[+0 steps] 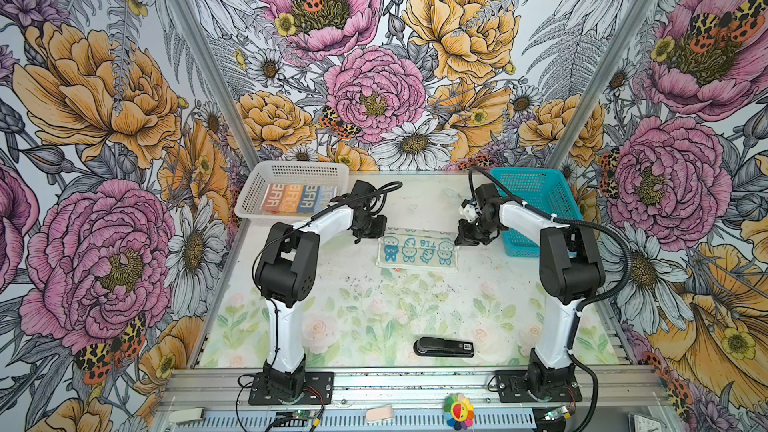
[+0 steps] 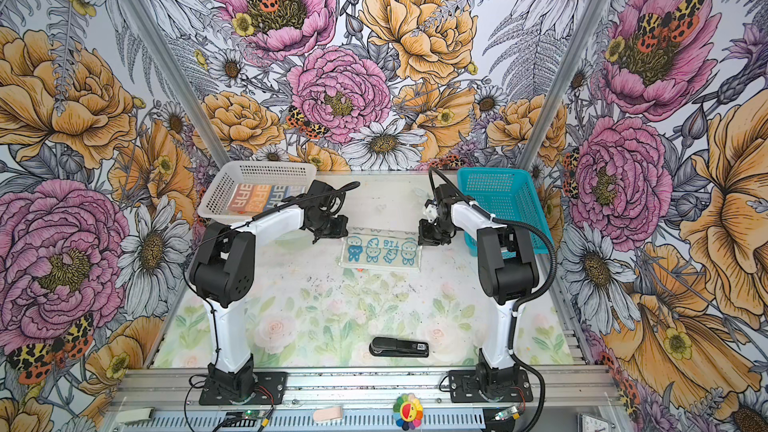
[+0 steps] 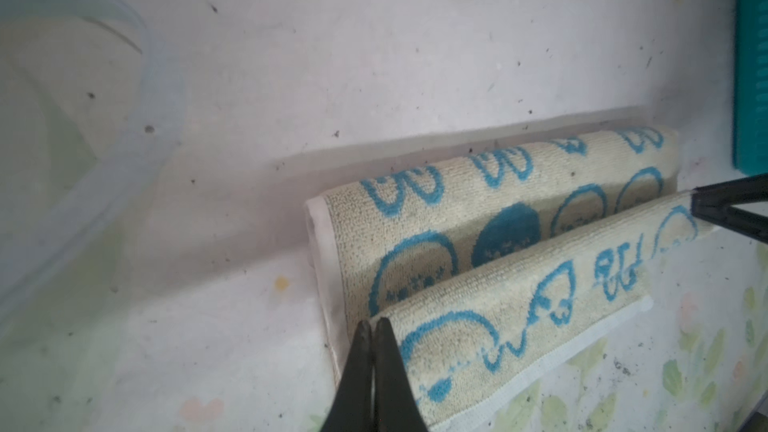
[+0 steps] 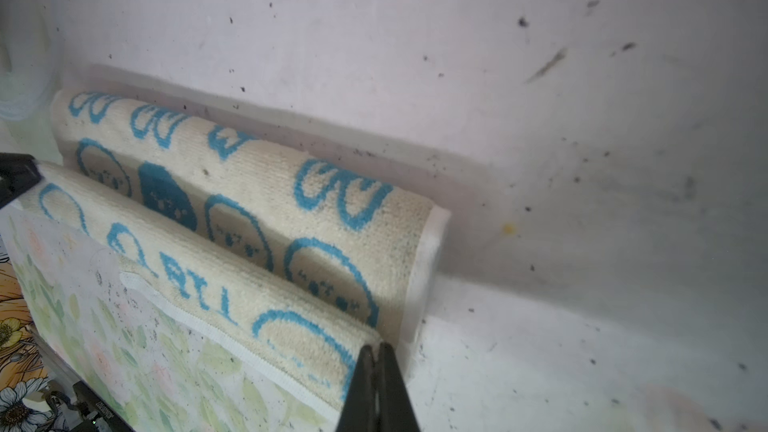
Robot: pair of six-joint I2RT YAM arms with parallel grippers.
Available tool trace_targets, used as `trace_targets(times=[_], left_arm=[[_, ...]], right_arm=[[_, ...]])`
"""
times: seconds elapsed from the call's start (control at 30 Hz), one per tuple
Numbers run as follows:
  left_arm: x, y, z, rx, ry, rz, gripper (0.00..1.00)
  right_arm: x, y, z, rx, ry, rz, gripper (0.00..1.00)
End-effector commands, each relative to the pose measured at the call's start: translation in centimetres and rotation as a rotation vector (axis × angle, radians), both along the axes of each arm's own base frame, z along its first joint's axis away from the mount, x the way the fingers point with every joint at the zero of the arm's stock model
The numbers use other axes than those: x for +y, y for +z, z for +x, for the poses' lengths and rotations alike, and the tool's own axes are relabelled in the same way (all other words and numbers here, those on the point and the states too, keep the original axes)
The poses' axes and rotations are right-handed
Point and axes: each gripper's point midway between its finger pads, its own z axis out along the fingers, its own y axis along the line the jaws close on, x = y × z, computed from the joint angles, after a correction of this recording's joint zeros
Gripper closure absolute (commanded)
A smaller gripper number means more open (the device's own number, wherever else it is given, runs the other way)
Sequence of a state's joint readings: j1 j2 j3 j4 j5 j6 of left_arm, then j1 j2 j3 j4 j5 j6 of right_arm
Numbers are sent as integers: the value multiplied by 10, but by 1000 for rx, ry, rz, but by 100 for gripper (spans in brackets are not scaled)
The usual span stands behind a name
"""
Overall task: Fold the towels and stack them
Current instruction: 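Fold the far edge toward the robot over the towel with both grippers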
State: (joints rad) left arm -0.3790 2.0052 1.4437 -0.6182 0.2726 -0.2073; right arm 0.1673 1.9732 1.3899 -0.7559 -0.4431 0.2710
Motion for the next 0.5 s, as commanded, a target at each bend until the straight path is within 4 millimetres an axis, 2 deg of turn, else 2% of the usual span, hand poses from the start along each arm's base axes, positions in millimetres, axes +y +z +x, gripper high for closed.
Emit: trace_targets(times=[0.0, 0.17, 0.33, 0.47], left_arm=[[10, -4, 0, -28, 80, 29, 100], [11, -24, -5, 11, 113, 40, 100], [17, -37, 4, 27, 145, 58, 100], [19, -46, 13, 33, 156, 68, 100]], right_arm=[[-3, 4, 4, -43, -42, 0, 100], [-1, -19, -2, 8, -76, 2, 100], [-2, -40, 0, 65, -124, -6, 100], [-4, -54, 10, 88, -148, -19, 100]])
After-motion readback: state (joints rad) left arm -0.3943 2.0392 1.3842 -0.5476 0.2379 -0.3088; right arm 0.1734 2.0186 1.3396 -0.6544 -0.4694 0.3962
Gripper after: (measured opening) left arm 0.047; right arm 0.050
